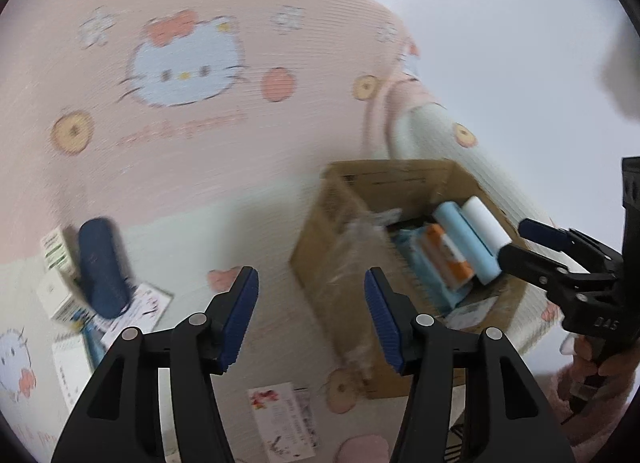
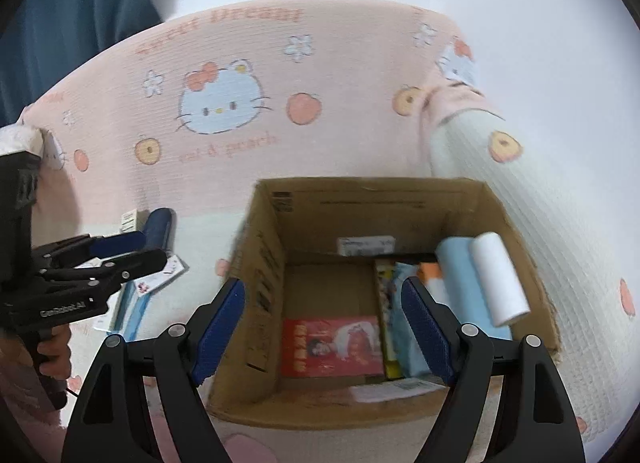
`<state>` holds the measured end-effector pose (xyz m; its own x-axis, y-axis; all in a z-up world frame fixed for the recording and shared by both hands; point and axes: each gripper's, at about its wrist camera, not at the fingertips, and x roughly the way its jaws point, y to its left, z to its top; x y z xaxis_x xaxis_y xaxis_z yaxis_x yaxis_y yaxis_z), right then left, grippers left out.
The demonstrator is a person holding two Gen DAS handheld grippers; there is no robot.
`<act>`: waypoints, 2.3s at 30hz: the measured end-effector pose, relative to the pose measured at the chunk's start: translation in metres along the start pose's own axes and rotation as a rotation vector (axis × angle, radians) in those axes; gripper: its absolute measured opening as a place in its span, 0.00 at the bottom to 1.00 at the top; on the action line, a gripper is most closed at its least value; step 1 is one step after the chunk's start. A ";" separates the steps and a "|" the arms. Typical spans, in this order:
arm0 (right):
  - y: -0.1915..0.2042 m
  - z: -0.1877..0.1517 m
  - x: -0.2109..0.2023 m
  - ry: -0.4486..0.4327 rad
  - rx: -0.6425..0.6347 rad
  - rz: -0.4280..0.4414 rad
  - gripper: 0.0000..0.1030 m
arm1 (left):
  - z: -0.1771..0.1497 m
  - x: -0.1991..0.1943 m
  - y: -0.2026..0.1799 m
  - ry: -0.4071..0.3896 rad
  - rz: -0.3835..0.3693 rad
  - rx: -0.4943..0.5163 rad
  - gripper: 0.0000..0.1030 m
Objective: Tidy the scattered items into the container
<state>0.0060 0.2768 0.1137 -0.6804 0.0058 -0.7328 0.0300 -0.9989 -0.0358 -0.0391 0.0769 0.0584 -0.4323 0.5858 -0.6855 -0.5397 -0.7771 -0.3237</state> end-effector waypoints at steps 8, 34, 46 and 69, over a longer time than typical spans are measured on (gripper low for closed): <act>0.070 0.008 0.013 -0.004 -0.082 0.106 0.77 | -0.043 -0.003 0.082 0.079 0.139 -0.097 0.58; 0.094 -0.144 0.104 0.056 -0.048 0.158 0.15 | -0.148 0.030 0.078 0.056 0.071 -0.178 0.24; 0.097 -0.180 0.175 0.263 0.037 0.246 0.14 | -0.165 0.091 0.064 0.240 0.022 -0.196 0.14; 0.125 -0.124 0.225 0.195 -0.031 0.300 0.11 | -0.114 0.105 0.117 0.250 0.078 -0.300 0.09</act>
<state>-0.0531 0.1586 -0.1399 -0.4857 -0.2759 -0.8294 0.2314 -0.9556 0.1824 -0.0649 0.0209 -0.1259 -0.2543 0.4771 -0.8413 -0.2608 -0.8715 -0.4154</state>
